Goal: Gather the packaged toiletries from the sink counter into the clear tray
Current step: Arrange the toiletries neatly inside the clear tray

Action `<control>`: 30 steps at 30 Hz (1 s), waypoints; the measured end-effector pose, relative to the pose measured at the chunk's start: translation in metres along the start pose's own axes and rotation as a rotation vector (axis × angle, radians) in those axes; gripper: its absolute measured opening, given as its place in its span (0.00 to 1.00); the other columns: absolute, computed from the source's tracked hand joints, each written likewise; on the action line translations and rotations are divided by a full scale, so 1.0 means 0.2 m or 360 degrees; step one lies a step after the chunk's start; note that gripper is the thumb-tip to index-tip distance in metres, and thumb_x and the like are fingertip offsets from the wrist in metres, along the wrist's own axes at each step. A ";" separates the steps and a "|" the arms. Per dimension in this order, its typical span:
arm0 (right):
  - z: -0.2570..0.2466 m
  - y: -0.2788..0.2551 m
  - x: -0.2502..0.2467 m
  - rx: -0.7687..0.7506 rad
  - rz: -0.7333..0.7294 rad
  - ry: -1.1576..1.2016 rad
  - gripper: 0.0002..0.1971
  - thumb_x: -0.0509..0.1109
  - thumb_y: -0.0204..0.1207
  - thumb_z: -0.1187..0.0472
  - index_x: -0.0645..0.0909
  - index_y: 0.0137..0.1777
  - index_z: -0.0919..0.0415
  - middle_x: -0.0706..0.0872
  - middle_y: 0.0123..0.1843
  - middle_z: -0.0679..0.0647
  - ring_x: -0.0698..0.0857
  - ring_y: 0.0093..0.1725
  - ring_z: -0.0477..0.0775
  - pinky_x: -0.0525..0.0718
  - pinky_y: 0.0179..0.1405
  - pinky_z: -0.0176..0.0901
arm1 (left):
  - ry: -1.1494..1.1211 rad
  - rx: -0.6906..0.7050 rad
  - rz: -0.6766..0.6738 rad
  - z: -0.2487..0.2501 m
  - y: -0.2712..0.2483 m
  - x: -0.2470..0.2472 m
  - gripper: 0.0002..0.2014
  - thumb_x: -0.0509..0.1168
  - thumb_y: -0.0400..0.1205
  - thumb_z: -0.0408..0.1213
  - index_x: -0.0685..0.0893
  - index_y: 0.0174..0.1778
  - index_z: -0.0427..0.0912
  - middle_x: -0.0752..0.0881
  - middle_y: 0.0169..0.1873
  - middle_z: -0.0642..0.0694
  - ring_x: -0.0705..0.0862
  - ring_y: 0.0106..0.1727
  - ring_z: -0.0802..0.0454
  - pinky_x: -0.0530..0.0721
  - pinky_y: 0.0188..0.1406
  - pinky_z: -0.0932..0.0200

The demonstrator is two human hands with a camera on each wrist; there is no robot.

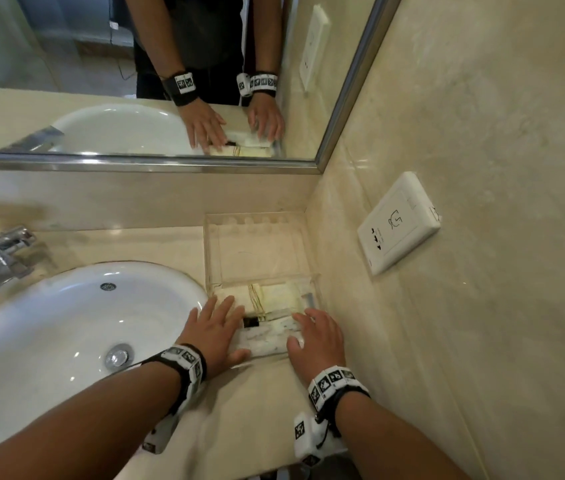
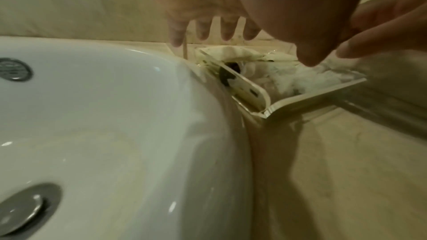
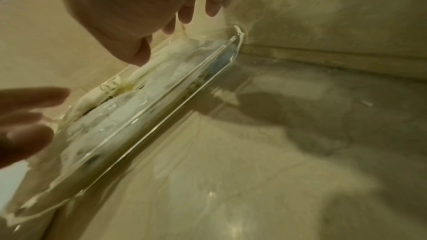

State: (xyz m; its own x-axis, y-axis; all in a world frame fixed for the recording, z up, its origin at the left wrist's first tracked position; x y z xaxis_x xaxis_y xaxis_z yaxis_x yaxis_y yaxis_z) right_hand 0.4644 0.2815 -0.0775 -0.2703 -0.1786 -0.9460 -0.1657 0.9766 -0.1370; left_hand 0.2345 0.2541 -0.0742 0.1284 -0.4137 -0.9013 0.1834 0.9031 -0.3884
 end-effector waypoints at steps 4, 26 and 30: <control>0.00 -0.07 -0.04 0.0174 -0.0123 0.0132 0.13 0.65 0.76 0.51 0.83 0.58 0.45 0.83 0.61 0.44 0.79 0.65 0.52 0.77 0.65 0.49 | -0.0093 -0.0176 -0.0043 -0.05 -0.07 0.01 0.55 0.58 0.70 0.76 0.47 0.85 0.46 0.48 0.86 0.40 0.51 0.85 0.38 0.62 0.81 0.39; 0.06 -0.10 0.22 0.1636 -0.0449 0.1853 0.11 0.63 0.84 0.64 0.82 0.48 0.72 0.92 0.38 0.63 0.86 0.28 0.53 0.78 0.17 0.36 | -0.0284 -0.0231 0.0072 -0.09 -0.06 0.07 0.57 0.70 0.64 0.71 0.53 0.82 0.46 0.59 0.82 0.49 0.61 0.80 0.44 0.73 0.76 0.47; 0.08 -0.09 0.24 0.1633 -0.0428 0.1826 0.12 0.63 0.82 0.64 0.83 0.46 0.72 0.93 0.36 0.63 0.86 0.29 0.55 0.79 0.21 0.38 | -0.0320 -0.0210 0.0074 -0.11 -0.06 0.10 0.58 0.68 0.62 0.74 0.52 0.82 0.49 0.59 0.82 0.50 0.60 0.81 0.44 0.71 0.78 0.47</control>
State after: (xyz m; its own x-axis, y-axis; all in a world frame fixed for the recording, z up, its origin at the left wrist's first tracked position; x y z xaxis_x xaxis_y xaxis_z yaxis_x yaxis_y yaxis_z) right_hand 0.4689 0.2578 -0.1248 -0.9713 0.1195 -0.2059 0.2380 0.4778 -0.8456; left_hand 0.2134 0.2382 -0.0917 0.3278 -0.3741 -0.8675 0.0458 0.9235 -0.3809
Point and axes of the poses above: each hand's wrist, its own y-axis towards the middle knuckle, its own x-axis out of the palm, z = x × y, the point moved 4 cm from there along y, towards the middle knuckle
